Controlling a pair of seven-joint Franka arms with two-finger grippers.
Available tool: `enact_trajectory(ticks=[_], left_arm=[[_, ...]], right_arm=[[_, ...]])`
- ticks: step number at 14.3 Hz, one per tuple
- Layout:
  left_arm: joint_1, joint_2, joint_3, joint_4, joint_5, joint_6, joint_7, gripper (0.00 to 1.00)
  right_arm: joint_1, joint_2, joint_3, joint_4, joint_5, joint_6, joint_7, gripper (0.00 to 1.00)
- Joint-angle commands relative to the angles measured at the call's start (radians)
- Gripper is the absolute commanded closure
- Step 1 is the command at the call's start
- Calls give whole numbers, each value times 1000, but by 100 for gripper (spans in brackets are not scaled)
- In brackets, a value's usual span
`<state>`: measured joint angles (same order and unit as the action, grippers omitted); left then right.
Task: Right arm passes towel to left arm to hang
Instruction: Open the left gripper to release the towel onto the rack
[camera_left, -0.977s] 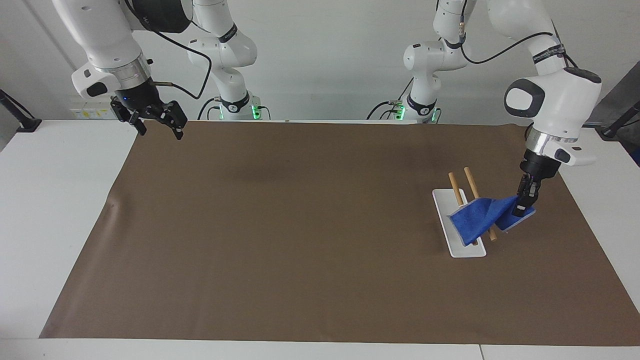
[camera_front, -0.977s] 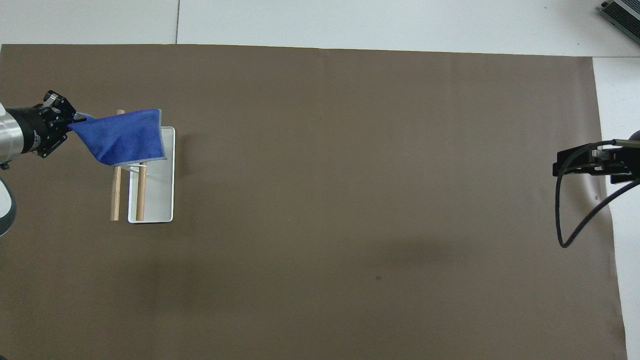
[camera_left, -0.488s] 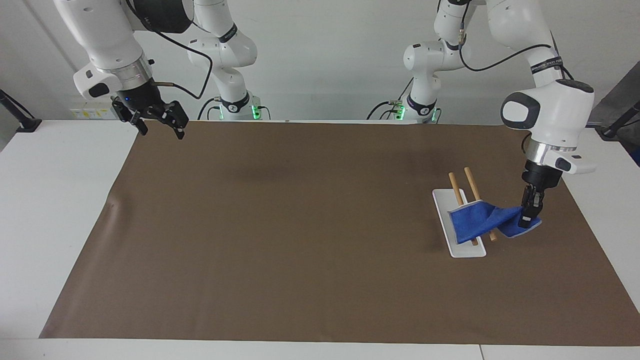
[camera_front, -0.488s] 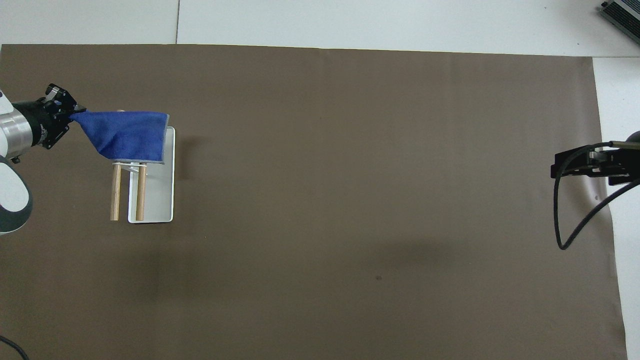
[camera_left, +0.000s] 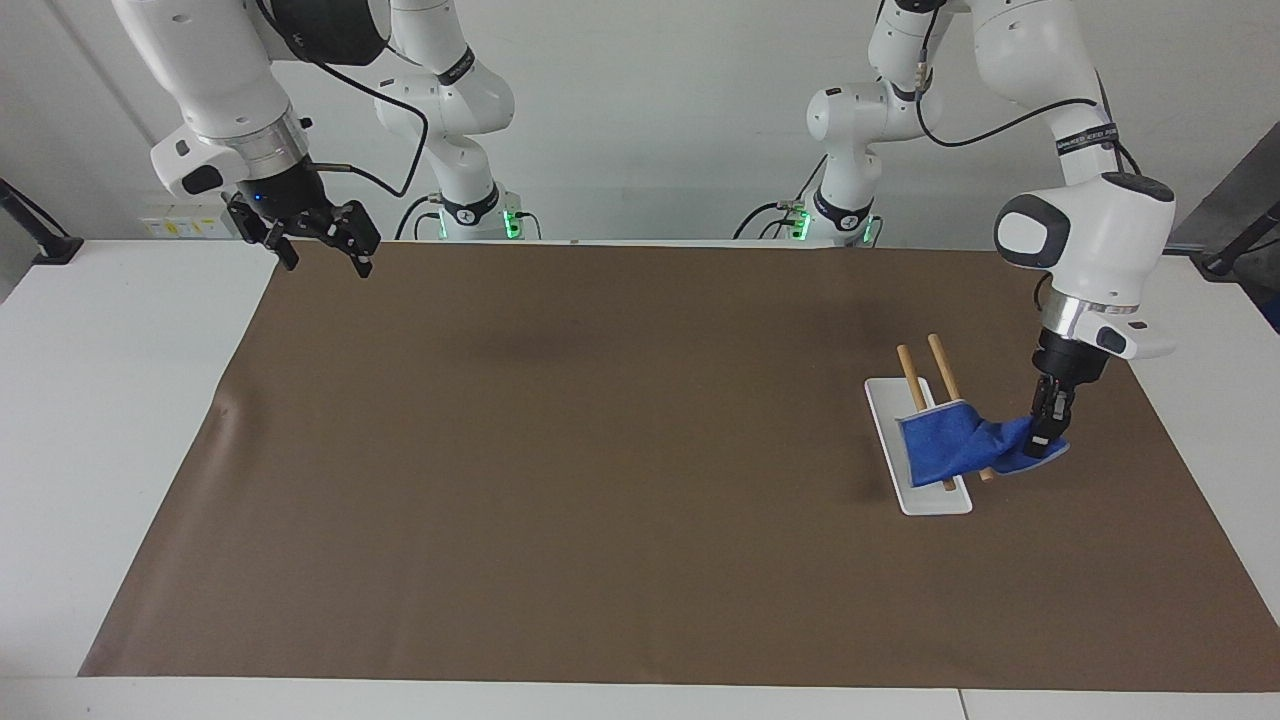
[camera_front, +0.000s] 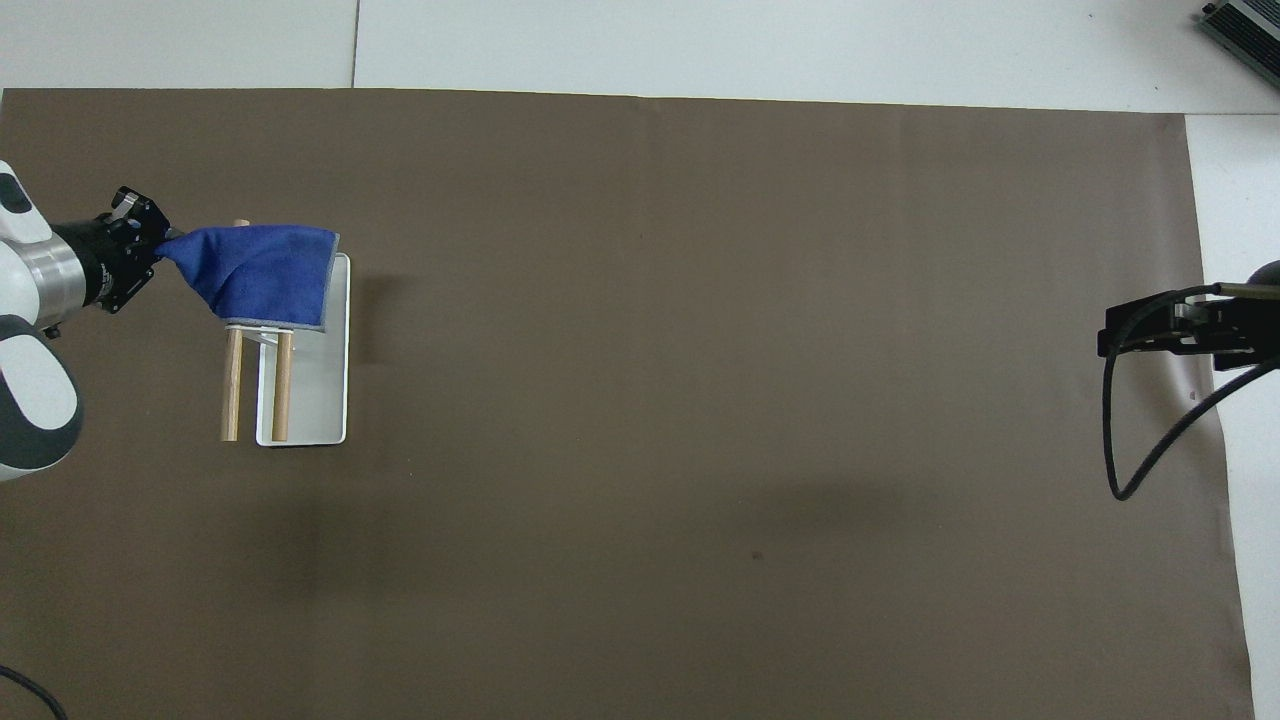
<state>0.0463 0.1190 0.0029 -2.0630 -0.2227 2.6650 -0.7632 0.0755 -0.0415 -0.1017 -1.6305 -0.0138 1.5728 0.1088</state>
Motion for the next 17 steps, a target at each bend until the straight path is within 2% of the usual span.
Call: enact_trajectory(ticks=[1, 2, 3, 4, 8, 12, 13, 17], left_arm=[[4, 2, 0, -6, 14, 26, 10, 43], [4, 5, 0, 0, 13, 26, 9, 22], [4, 13, 0, 20, 13, 26, -4, 7], [4, 24, 0, 41, 9, 26, -8, 0], [4, 59, 0, 125, 6, 24, -126, 0], [4, 60, -1, 144, 12, -9, -119, 0], [3, 59, -1, 170, 17, -75, -110, 0], [3, 50, -4, 404, 112, -478, -73, 2]], right_arm=[[-6, -23, 2, -25, 3, 0, -14, 0], [-6, -23, 2, -25, 3, 0, -14, 0], [-6, -23, 2, -25, 3, 0, -14, 0], [-6, -23, 2, -25, 3, 0, -14, 0], [-5, -23, 2, -25, 3, 0, -14, 0], [-5, -23, 2, -25, 3, 0, -14, 0], [-5, -23, 2, -25, 3, 0, -14, 0], [-5, -23, 2, -25, 3, 0, -14, 0]])
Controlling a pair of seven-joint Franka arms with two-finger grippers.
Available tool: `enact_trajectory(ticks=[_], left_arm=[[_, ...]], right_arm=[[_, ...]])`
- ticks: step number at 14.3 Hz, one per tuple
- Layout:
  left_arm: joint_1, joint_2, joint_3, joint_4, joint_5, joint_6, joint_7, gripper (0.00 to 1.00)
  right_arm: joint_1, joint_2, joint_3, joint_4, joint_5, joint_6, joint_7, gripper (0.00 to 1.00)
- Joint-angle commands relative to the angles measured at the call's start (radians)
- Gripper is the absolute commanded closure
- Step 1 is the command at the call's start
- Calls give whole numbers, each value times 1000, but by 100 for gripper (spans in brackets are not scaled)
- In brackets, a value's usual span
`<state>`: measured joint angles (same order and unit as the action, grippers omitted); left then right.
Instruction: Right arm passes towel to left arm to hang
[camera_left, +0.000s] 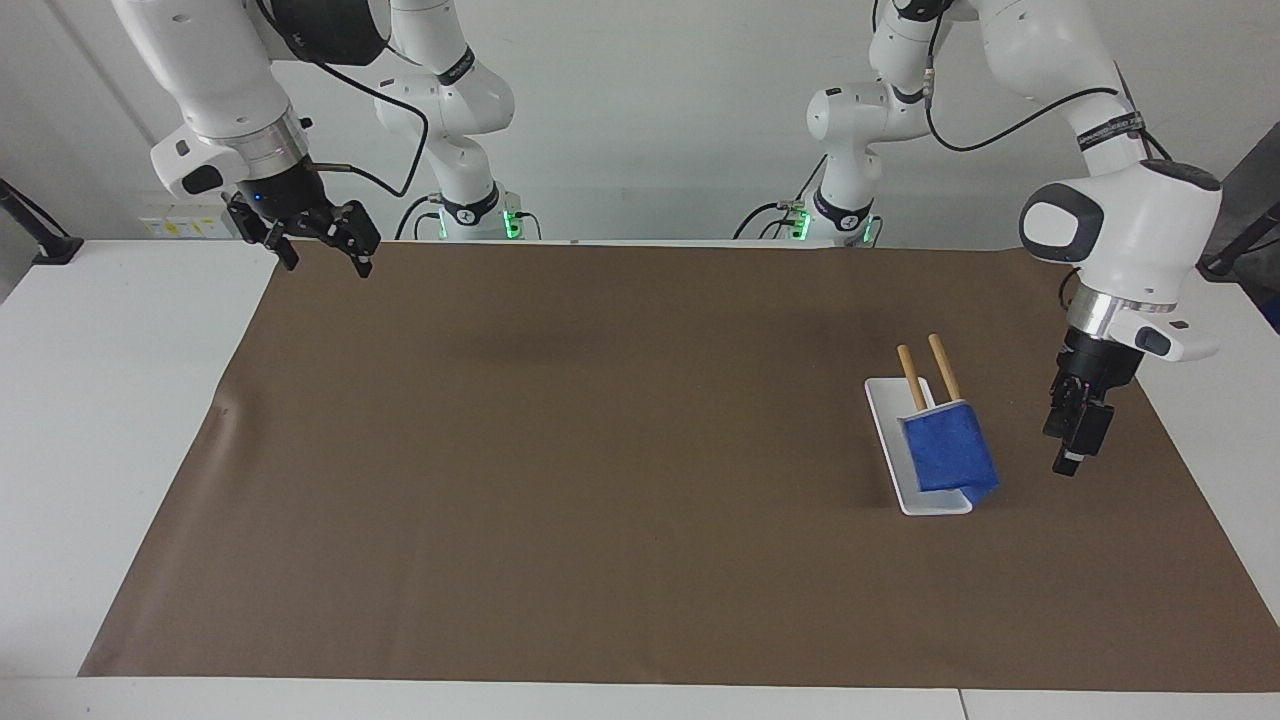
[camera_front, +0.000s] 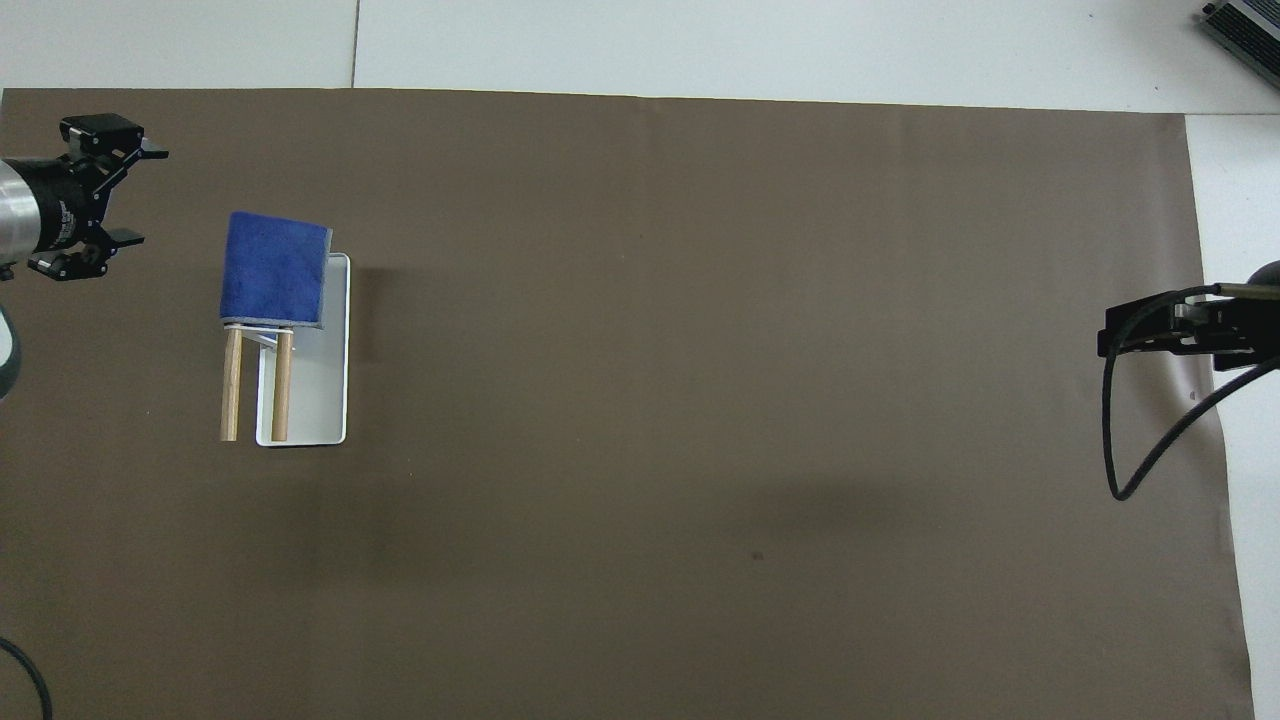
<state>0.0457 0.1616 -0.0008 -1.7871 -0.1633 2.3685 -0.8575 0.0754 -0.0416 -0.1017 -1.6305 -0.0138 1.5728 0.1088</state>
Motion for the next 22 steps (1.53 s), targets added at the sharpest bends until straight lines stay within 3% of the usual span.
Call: enact_trajectory(ticks=[1, 4, 9, 13, 20, 22], left_arm=[[3, 0, -2, 179, 64, -272, 40, 3], [3, -40, -8, 250, 65, -486, 171, 6], [2, -129, -38, 249, 119, -670, 508, 7], [2, -162, -39, 241, 188, -745, 794, 7], [2, -191, -30, 196, 249, -739, 940, 5], [0, -189, -34, 198, 246, -732, 934, 0]], right_arm=[[-5, -23, 2, -25, 3, 0, -14, 0], [-6, -23, 2, -25, 3, 0, -14, 0], [-6, -23, 2, -25, 3, 0, -14, 0], [-5, -23, 2, -25, 3, 0, -14, 0], [-5, -23, 2, -25, 3, 0, -14, 0], [-6, -23, 2, -25, 3, 0, -14, 0]])
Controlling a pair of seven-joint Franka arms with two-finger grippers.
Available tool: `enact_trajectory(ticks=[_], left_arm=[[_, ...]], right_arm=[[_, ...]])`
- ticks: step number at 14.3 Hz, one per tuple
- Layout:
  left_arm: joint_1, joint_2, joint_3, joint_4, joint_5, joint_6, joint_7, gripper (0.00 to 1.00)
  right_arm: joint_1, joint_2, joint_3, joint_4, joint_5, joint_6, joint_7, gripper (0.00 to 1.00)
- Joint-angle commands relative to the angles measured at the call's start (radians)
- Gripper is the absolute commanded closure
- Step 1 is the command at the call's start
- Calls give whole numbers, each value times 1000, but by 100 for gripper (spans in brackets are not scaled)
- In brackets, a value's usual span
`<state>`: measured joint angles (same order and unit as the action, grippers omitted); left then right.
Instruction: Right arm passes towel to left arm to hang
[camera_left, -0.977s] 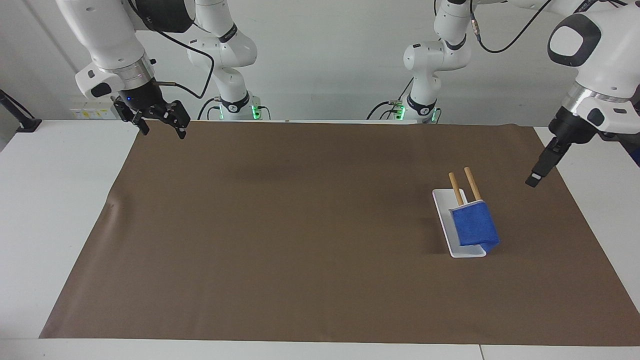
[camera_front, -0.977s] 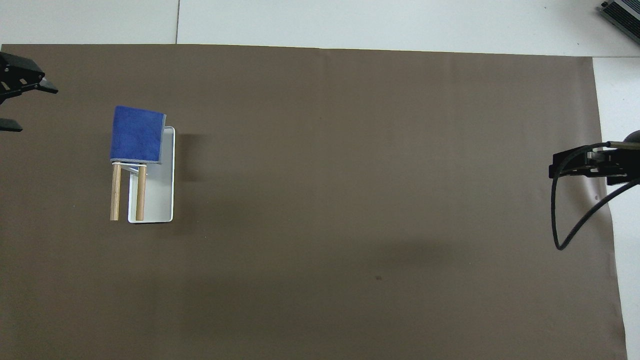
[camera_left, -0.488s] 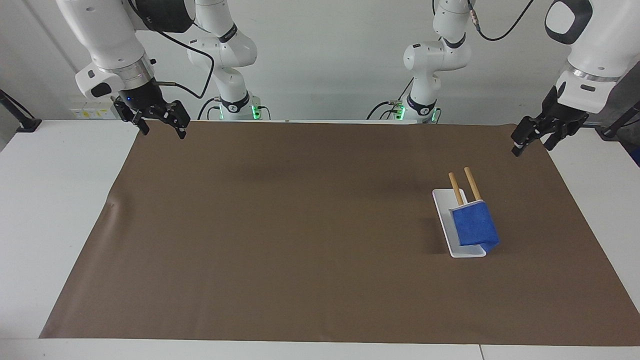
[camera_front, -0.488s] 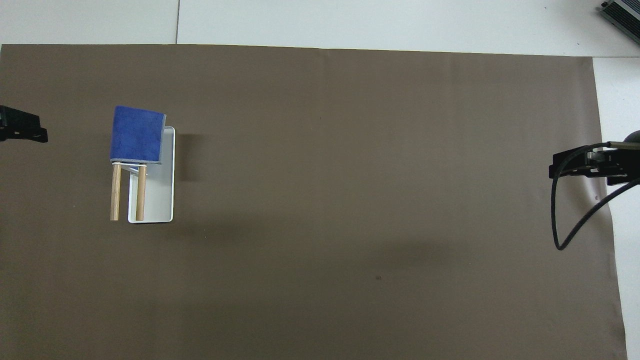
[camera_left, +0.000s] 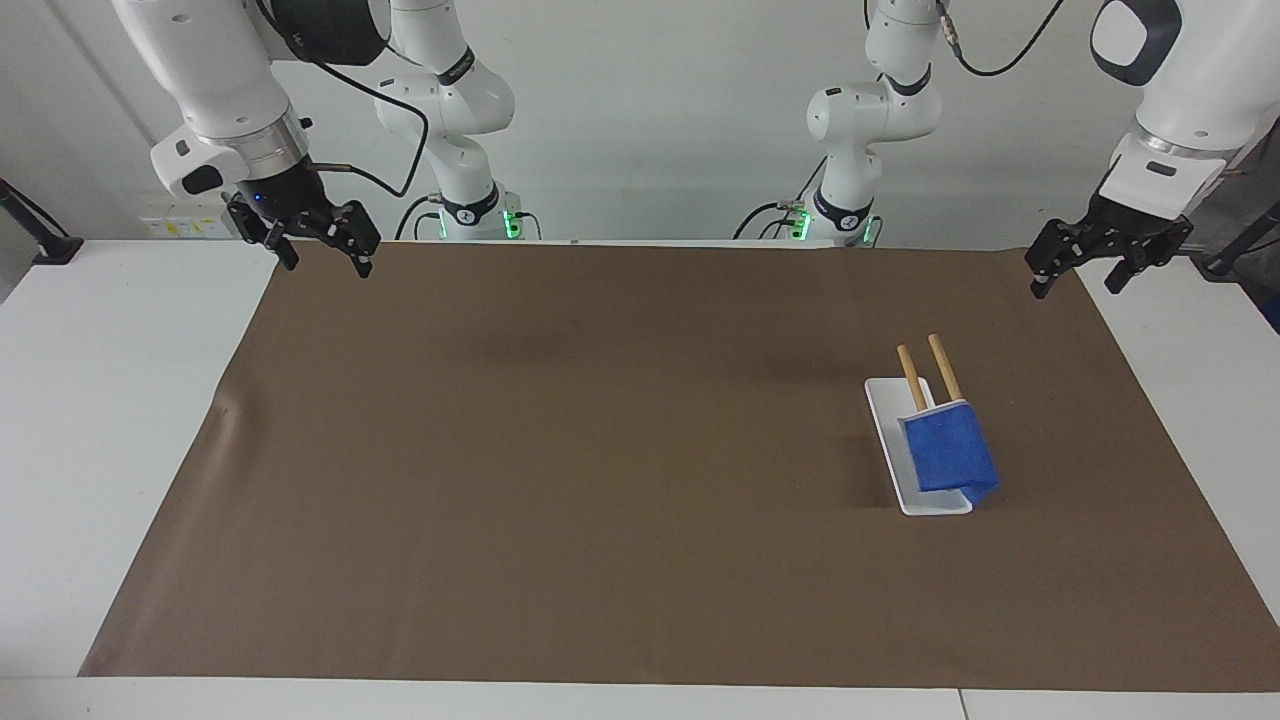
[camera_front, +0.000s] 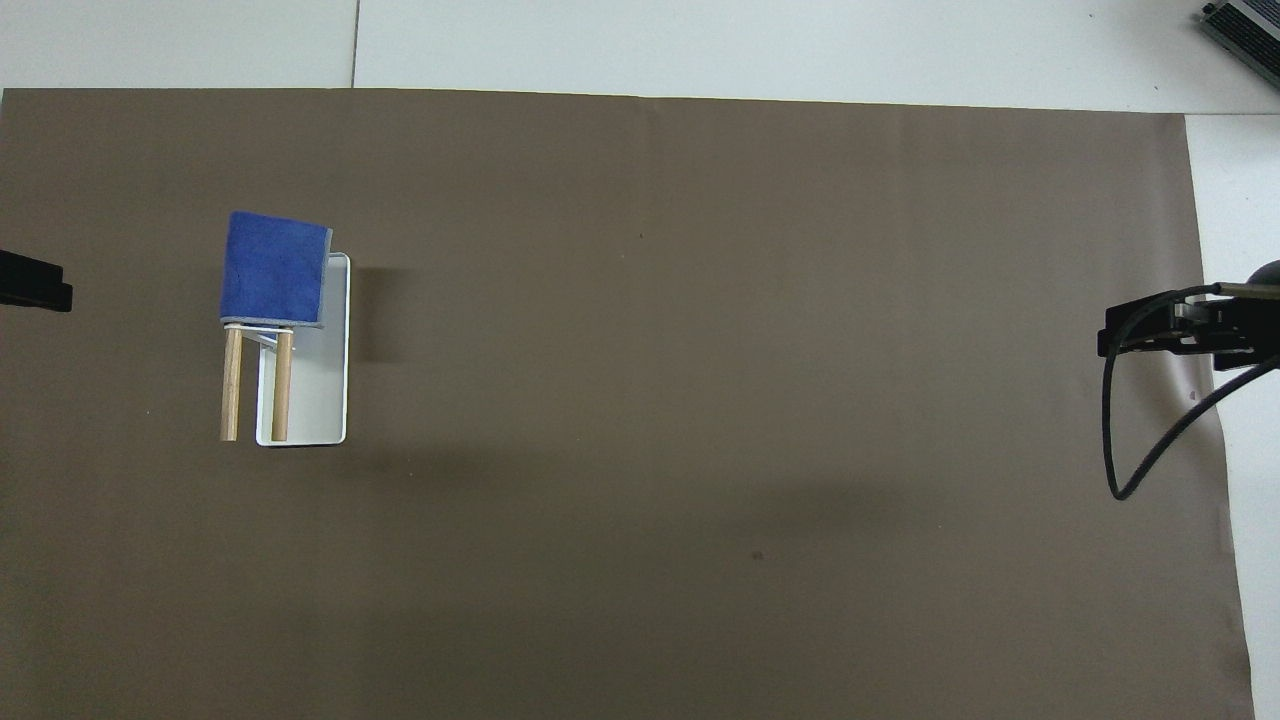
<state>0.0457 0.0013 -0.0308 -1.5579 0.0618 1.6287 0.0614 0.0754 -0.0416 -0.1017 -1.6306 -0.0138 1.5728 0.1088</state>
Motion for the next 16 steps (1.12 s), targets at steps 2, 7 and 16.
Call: enact_trajectory(ticks=[2, 7, 16], left_arm=[[0, -29, -9, -33, 20, 10, 23, 0], [-3, -30, -17, -36, 13, 11, 21, 0], [0, -38, -11, -42, -77, 16, 35, 0]], right_arm=[[-6, -23, 2, -25, 3, 0, -14, 0], [-6, -23, 2, -25, 3, 1, -14, 0], [-5, -23, 2, -25, 3, 0, -14, 0]])
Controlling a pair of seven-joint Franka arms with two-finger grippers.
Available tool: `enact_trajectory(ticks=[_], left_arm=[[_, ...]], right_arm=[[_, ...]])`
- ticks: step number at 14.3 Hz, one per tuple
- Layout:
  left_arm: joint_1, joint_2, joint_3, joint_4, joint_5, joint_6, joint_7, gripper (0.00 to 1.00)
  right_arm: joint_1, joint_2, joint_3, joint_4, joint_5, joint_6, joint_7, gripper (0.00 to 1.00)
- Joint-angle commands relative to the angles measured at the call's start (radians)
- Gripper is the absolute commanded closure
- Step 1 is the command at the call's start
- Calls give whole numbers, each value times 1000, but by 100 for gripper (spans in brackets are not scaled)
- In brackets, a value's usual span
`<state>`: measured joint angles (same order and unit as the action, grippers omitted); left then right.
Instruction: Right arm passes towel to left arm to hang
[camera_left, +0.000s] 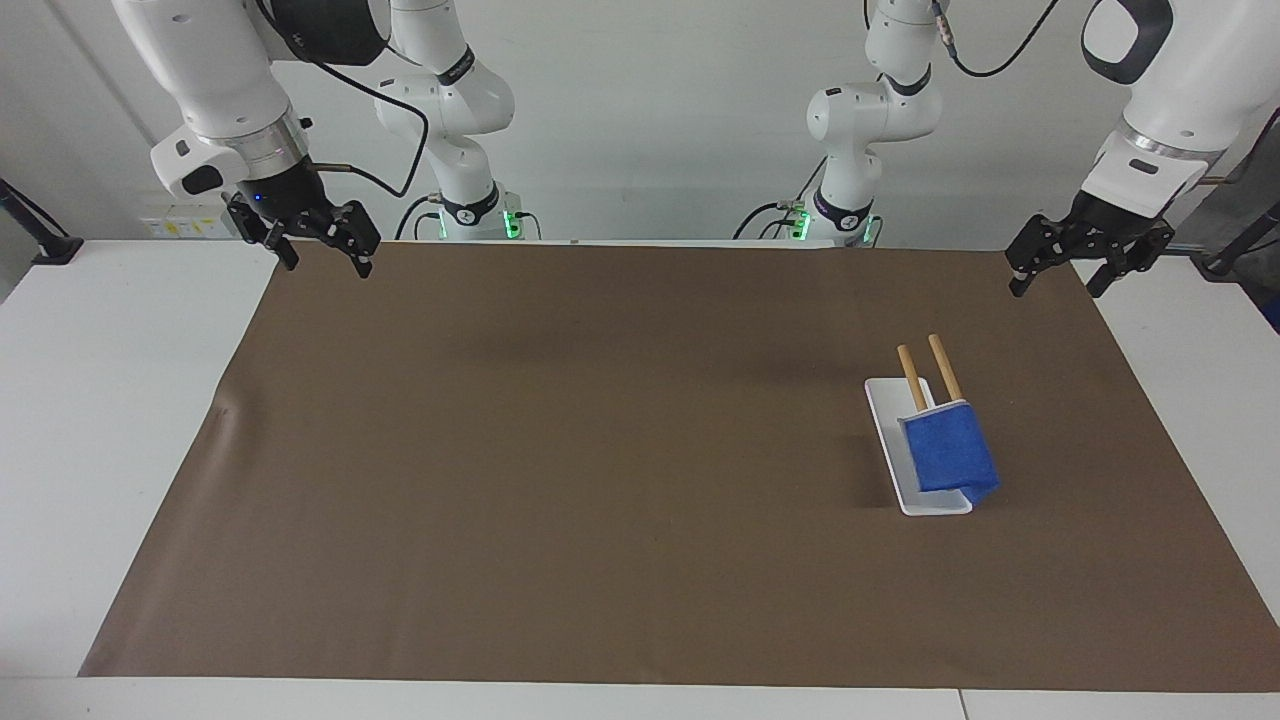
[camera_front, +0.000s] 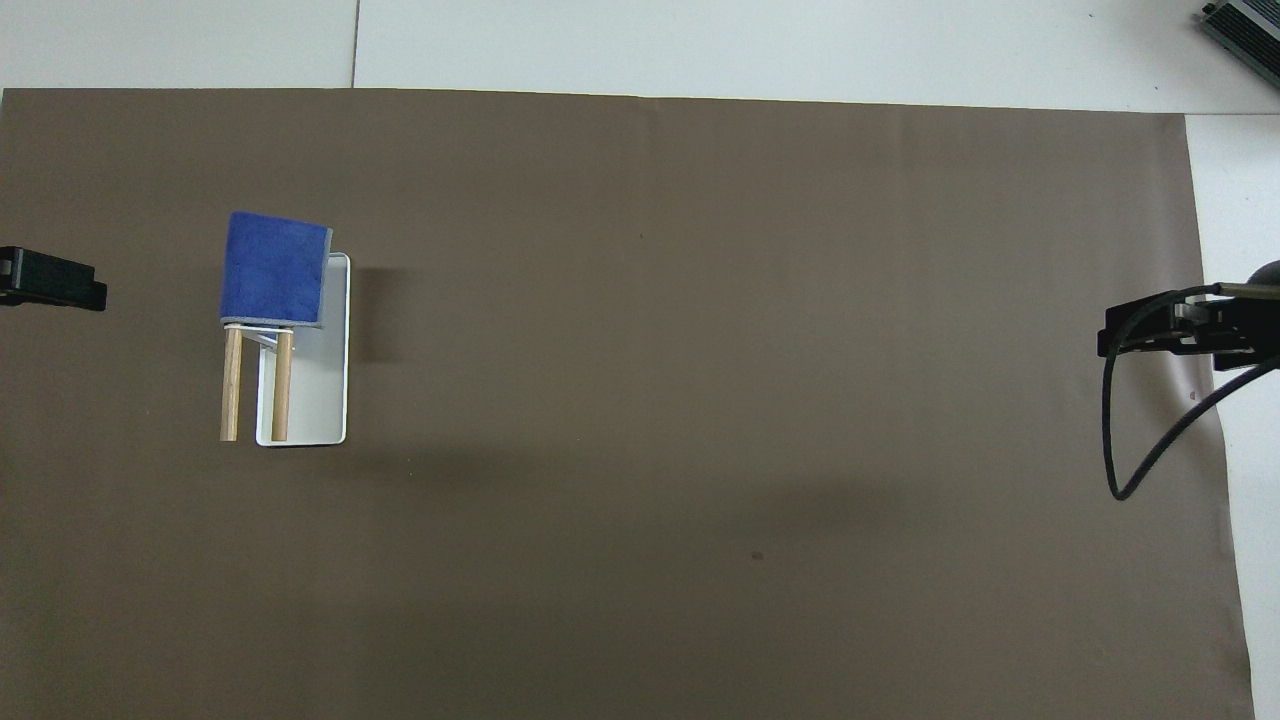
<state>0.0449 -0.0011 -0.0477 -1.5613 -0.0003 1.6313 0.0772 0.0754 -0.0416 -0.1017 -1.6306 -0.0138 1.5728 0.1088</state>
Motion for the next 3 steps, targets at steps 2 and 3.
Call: enact_trajectory(ticks=[2, 3], left_arm=[[1, -39, 8, -45, -13, 9, 21, 0], [1, -39, 8, -46, -13, 7, 32, 0]], right_arm=[[-6, -23, 2, -25, 3, 1, -14, 0], [-6, -23, 2, -25, 3, 0, -14, 0]])
